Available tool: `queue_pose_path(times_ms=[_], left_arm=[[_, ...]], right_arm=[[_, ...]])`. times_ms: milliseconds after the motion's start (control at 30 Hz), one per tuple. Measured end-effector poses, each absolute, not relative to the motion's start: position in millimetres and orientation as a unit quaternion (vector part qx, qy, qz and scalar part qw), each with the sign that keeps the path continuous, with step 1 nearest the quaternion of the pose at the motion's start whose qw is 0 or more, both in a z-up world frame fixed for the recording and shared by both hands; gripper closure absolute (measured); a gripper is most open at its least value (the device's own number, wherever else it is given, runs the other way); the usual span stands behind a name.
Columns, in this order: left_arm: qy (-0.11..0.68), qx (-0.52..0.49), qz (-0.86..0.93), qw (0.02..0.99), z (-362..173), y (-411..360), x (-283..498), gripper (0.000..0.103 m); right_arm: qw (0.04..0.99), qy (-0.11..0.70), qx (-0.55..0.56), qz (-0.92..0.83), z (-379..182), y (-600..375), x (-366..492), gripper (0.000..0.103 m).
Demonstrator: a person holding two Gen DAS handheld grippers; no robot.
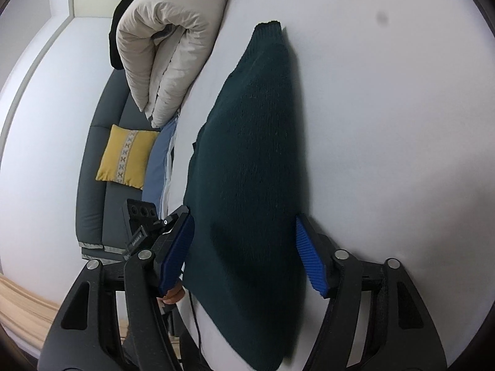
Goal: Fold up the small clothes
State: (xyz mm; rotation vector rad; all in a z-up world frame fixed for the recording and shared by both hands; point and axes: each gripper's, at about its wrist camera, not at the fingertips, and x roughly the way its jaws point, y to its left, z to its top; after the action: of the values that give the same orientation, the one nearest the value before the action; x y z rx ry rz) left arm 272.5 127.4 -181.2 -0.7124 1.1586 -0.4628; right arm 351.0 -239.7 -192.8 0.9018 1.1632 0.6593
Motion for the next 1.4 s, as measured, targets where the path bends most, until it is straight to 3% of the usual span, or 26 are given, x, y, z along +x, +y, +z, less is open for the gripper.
queue_pose_path(times_ms=[133, 333, 467, 600, 833, 1100, 1300, 1400], left_arm=[[0.544, -0.355, -0.221, 0.727, -190.0, 120.9, 282.1, 0.068], [0.531, -0.347, -0.201, 0.746, -178.0, 112.2, 270.2, 0.079], [0.518, -0.328, -0.208, 0.762, -145.2, 107.1, 248.2, 0.08], [0.495, -0.287, -0.23, 0.788, -96.9, 93.0, 204.9, 0.08], [0.474, -0.251, -0.255, 0.804, -58.2, 80.1, 128.1, 0.08], [0.497, -0.244, -0.256, 0.793, -83.4, 60.8, 81.2, 0.08], [0.53, -0.25, -0.241, 0.774, -139.0, 59.8, 78.1, 0.079], [0.533, -0.253, -0.232, 0.773, -162.5, 64.6, 73.2, 0.073]], right_arm=[[0.701, 0.537, 0.373, 0.284, -196.3, -228.5, 357.1, 0.05], [0.718, 0.532, 0.36, 0.268, -190.0, -231.4, 346.6, 0.065], [0.74, 0.513, 0.346, 0.266, -157.5, -235.0, 327.8, 0.07], [0.761, 0.49, 0.321, 0.28, -108.6, -238.4, 294.7, 0.071], [0.774, 0.451, 0.319, 0.308, -50.6, -259.9, 201.9, 0.071], [0.769, 0.458, 0.336, 0.295, -67.9, -281.3, 116.4, 0.071], [0.762, 0.47, 0.347, 0.28, -106.4, -289.6, 86.2, 0.071], [0.746, 0.49, 0.368, 0.26, -140.6, -296.1, 85.7, 0.071]])
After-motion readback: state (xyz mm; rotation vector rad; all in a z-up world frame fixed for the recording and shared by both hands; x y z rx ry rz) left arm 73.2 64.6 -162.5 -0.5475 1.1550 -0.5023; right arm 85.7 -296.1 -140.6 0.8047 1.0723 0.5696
